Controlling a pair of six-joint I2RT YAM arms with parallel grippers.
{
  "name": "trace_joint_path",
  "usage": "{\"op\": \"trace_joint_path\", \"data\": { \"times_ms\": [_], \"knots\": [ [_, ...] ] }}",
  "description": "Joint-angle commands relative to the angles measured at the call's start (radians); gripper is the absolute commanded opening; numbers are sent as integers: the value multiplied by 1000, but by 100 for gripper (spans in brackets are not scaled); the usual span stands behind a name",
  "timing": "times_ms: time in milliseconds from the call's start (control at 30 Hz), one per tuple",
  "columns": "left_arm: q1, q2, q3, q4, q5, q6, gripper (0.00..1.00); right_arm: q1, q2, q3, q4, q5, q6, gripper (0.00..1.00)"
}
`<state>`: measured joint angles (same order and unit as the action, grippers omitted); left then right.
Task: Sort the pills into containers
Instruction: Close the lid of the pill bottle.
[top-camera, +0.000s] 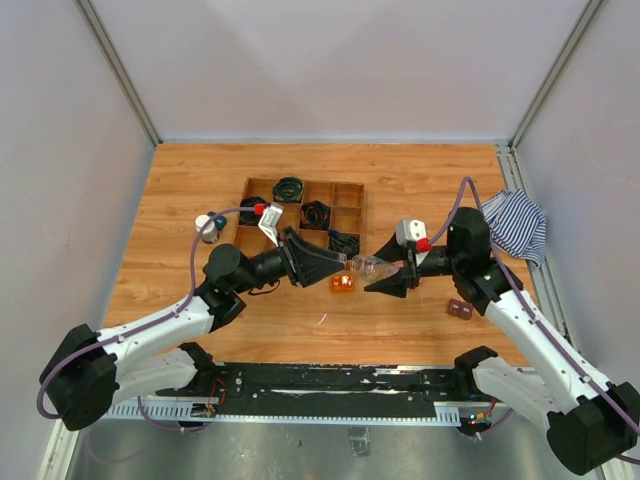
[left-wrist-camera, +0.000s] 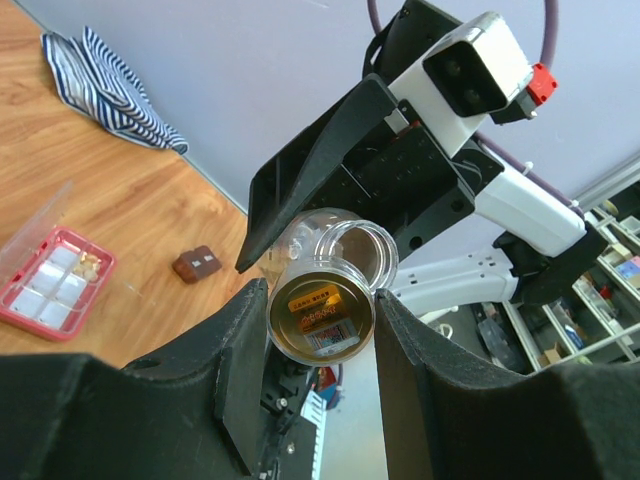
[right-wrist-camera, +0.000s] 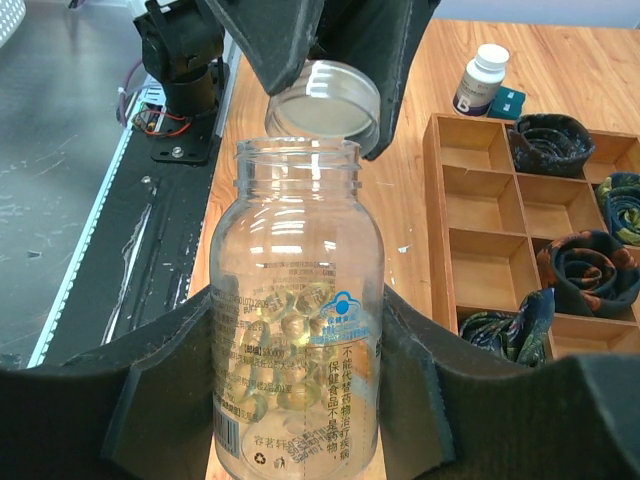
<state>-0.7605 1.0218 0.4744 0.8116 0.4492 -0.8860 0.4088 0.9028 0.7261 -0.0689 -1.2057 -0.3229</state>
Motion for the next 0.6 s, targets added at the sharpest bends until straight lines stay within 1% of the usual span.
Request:
{"op": "trace_joint_path", "data": {
  "times_ms": [0,567],
  "knots": [
    [-21,24,38,38,-3,20,19,41,-3,39,-39,68,-54,1],
    [-59,45,25,37,-32,20,19,107,33,73,-138,183,-153,1]
  ]
}}
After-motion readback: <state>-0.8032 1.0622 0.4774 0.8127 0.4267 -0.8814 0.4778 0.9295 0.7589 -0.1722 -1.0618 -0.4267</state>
